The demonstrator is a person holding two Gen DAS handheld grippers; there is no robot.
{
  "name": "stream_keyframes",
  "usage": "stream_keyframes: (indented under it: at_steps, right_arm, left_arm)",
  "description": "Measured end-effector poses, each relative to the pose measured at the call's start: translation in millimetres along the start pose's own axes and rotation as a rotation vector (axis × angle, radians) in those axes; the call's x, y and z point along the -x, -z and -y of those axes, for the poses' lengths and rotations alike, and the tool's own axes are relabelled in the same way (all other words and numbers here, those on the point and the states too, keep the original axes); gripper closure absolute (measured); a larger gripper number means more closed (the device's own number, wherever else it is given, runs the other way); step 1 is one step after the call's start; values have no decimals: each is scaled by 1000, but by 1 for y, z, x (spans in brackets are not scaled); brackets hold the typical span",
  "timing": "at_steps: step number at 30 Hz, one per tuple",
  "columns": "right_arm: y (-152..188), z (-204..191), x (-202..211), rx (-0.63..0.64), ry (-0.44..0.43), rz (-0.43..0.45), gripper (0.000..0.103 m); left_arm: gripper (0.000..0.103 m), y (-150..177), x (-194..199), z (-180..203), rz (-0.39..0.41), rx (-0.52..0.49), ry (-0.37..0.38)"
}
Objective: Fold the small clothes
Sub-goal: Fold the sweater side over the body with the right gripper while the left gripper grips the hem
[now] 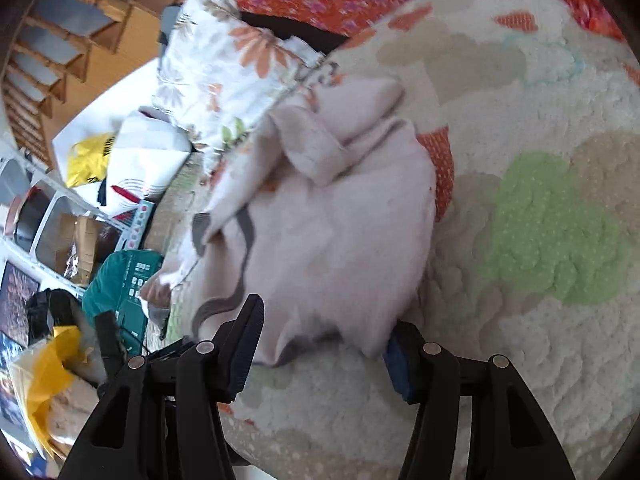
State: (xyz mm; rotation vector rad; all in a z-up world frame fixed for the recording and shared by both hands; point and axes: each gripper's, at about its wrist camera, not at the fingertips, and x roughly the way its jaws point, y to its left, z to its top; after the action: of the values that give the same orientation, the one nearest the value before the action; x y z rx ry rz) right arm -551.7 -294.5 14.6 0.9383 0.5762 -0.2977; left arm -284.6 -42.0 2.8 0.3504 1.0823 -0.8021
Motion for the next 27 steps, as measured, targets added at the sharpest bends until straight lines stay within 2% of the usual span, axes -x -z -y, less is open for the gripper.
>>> stream_keyframes:
  at_steps: [2, 3, 9, 10, 12, 13, 14, 15, 16, 18, 19, 24, 26, 27]
  right_arm:
    - [5, -10, 8, 50, 10, 5, 41]
    - [8, -17, 10, 98, 54, 1, 41]
    - [37, -37, -19, 406, 479, -83, 42]
    - [37, -36, -27, 425, 512, -87, 42]
    - [30, -39, -38, 449, 541, -32, 41]
    - [25, -41, -43, 440, 532, -14, 41]
    - [16, -42, -49, 407, 496, 0, 49]
    - [10, -41, -50, 365, 460, 10, 60]
    - [4, -39, -52, 310, 419, 11, 91]
    - [-6, -29, -46, 143, 267, -25, 92]
    - [-8, -28, -41, 89, 215, -33, 92]
    - [11, -31, 21, -16, 29, -129, 92]
    - [27, -32, 40, -17, 17, -162, 92]
    - [37, -33, 46, -1, 50, -182, 92]
  left_arm:
    - [35, 1, 2, -8, 2, 41, 35]
    - [35, 1, 3, -10, 3, 54, 49]
    - [35, 7, 4, -9, 17, 41, 58]
    - [36, 7, 3, -7, 20, 36, 53]
    - [49, 5, 2, 0, 32, 20, 30]
    - [67, 4, 1, 2, 36, 9, 22]
    - [81, 2, 1, 5, 37, -1, 19]
    - [91, -1, 2, 6, 39, -3, 26]
    - [94, -5, 5, 4, 35, 3, 51]
    - [94, -10, 18, -5, 22, 45, 124]
    - [95, -11, 26, -8, 30, 50, 134]
    - [95, 7, 77, -27, 26, 59, 193]
    - [95, 23, 85, -32, 6, 60, 196]
    - [95, 32, 83, -34, -16, 63, 191]
